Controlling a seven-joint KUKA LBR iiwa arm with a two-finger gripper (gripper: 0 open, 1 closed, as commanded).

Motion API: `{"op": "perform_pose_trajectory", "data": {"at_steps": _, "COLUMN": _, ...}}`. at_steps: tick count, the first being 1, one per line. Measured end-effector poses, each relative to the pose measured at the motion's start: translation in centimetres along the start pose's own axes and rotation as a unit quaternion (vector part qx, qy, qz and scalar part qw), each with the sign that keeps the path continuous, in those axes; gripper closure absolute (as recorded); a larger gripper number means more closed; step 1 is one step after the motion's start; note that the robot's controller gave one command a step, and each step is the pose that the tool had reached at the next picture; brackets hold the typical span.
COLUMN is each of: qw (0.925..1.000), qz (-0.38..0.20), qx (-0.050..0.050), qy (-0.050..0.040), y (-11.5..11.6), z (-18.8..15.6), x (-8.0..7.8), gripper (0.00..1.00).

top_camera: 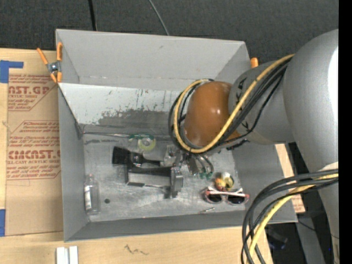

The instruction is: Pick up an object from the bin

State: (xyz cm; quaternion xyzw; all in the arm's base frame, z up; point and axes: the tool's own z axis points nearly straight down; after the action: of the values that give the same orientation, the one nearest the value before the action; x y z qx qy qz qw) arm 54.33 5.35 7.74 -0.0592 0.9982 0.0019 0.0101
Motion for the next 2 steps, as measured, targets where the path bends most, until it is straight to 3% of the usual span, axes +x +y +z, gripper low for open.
{"op": "perform_pose_trajectory", "data": {"at_steps": 1, "qw": 1.0, "qz": 0.0, "qx": 0.0, "qy": 0.0, "y": 0.0, "z": 0.0, "x": 0.0, "gripper": 1.0}}
{"op": "perform_pose_trajectory", "data": {"at_steps": 2, "qw": 0.9999, "qz": -0.004, "qx": 0.002, "qy": 0.0117, "y": 0.7, "z": -10.9, "x": 0.3, "gripper": 1.0}}
